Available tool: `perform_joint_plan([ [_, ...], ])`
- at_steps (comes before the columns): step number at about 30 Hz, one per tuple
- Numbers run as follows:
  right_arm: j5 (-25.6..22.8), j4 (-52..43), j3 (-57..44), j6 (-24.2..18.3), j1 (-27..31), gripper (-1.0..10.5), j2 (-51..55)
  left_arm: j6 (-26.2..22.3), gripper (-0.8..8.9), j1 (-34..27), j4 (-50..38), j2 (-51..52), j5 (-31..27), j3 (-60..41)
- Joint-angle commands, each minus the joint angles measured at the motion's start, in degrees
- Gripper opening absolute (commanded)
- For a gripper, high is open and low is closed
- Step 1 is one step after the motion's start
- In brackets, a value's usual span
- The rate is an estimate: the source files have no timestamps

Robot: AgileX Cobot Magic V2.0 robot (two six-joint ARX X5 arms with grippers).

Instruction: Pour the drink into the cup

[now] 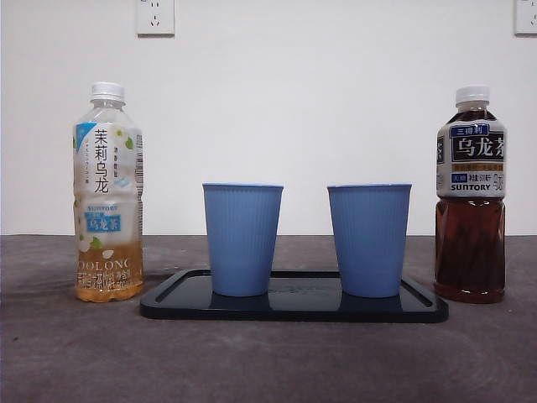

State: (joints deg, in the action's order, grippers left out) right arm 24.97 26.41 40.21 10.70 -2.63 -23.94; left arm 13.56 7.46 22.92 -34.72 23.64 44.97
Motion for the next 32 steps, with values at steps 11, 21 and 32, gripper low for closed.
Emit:
perform_joint_plan([
  [11, 9.1, 6.4, 4.2, -9.9, -0.3, 0.1, -7.2, -10.2, 0.23, 5.2, 3.2, -4.1, 10.9, 2.7],
  [21, 8.0, 6.4, 4.2, -9.3, -0.3, 3.7, -7.2, -10.6, 4.04, 5.2, 3.2, -4.7, 10.8, 2.7],
  [32, 8.0, 6.5, 4.2, -3.9, -0.3, 4.9, -7.3, -8.6, 5.44, 5.3, 4.3, -4.7, 10.9, 2.7],
])
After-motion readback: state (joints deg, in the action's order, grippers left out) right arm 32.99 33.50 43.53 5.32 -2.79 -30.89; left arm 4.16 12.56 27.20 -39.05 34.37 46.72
